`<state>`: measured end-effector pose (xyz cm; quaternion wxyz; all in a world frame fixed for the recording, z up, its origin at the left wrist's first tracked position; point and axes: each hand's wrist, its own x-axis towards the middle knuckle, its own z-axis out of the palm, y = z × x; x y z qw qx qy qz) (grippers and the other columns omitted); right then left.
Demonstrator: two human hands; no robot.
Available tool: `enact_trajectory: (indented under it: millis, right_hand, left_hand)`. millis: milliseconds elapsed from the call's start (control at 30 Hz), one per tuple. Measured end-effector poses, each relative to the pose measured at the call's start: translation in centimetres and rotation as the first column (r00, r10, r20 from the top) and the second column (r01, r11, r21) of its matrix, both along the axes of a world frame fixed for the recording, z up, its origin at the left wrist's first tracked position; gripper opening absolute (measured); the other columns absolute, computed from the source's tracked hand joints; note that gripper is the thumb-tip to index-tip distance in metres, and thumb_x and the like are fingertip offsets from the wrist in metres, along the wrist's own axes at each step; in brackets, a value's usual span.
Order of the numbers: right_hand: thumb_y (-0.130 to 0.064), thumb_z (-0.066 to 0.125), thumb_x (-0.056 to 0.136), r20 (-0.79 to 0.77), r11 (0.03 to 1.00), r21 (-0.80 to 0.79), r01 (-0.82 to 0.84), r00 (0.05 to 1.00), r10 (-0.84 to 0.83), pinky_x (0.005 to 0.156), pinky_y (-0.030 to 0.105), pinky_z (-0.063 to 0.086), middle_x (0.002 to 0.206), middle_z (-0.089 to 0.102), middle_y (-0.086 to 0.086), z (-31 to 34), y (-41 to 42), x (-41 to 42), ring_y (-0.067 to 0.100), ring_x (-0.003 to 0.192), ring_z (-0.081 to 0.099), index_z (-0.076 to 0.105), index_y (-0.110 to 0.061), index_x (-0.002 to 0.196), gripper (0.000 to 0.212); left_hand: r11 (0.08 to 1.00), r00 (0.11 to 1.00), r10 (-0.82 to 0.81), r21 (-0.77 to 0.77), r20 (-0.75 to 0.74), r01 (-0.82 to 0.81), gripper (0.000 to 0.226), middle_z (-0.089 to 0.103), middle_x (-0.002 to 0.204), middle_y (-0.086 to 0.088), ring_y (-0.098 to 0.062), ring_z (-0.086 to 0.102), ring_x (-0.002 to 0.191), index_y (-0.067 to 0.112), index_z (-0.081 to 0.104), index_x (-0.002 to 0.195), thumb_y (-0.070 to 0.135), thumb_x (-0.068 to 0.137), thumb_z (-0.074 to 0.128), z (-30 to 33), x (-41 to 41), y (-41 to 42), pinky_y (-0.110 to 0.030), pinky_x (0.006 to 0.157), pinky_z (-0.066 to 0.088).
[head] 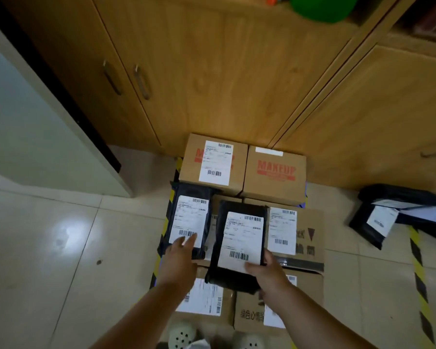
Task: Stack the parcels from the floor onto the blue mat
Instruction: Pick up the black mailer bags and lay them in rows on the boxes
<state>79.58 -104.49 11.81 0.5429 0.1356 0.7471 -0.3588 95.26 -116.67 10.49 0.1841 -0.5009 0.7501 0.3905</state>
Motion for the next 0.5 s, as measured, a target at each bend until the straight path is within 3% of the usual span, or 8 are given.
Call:
enact_trajectory:
  millis: [67,167,267,400,500]
  right_hand:
    - [0.002,0.065,0.084,-0.046,0.999,-0.010,-0.031,0.998,0.031,0.093,0.042,0.049,0.107,0.061,0.005,-1.9,-0.5,0.0,0.029,0.105,0.059,0.048,-0.021,0.129,0.053]
    - [0.001,0.063,0.085,-0.103,0.997,-0.025,-0.073,0.992,0.070,0.090,0.038,0.049,0.095,0.059,-0.004,-4.3,-1.1,0.0,0.023,0.097,0.057,0.046,-0.020,0.133,0.055]
    - [-0.001,0.063,0.086,-0.162,0.995,-0.038,-0.089,0.983,0.081,0.086,0.034,0.047,0.091,0.053,-0.012,-6.2,-1.6,0.2,0.019,0.095,0.054,0.041,-0.024,0.138,0.061]
    - [0.002,0.059,0.087,-0.197,0.994,-0.061,-0.086,0.978,0.072,0.076,0.027,0.047,0.112,0.056,-0.003,-8.5,-2.4,0.6,0.015,0.093,0.055,0.034,-0.026,0.142,0.066]
    - [0.003,0.056,0.088,-0.207,0.994,-0.064,-0.085,0.976,0.070,0.061,0.017,0.043,0.110,0.057,-0.002,-10.1,-2.8,1.1,0.007,0.085,0.056,0.035,-0.027,0.141,0.065]
  left_hand:
    - [0.997,0.996,-0.045,-0.053,0.079,0.049,0.077,0.010,0.158,-0.006,-0.027,0.014,0.144,0.030,0.008,0.151,0.017,0.090,0.054,-1.7,0.0,-1.1,-0.037,0.114,0.026]
    - [0.990,0.982,-0.093,-0.090,0.167,0.109,0.086,-0.007,0.159,-0.009,-0.031,-0.002,0.146,0.030,-0.006,0.150,0.038,0.091,0.056,-4.1,-0.3,-2.5,-0.045,0.117,0.016]
    - [0.983,0.966,-0.135,-0.089,0.220,0.158,0.094,-0.019,0.157,-0.011,-0.034,-0.012,0.145,0.031,-0.017,0.148,0.040,0.090,0.057,-6.3,-0.8,-3.4,-0.051,0.115,0.013]
    - [0.988,0.973,-0.104,-0.090,0.207,0.124,0.098,-0.022,0.156,-0.011,-0.034,-0.005,0.146,0.032,-0.017,0.147,0.030,0.089,0.062,-8.9,-1.0,-3.9,-0.049,0.113,0.025]
    - [0.993,0.984,-0.078,-0.073,0.159,0.090,0.100,-0.019,0.157,-0.009,-0.033,0.013,0.145,0.035,-0.015,0.147,0.016,0.088,0.063,-10.4,-0.6,-3.8,-0.039,0.106,0.038]
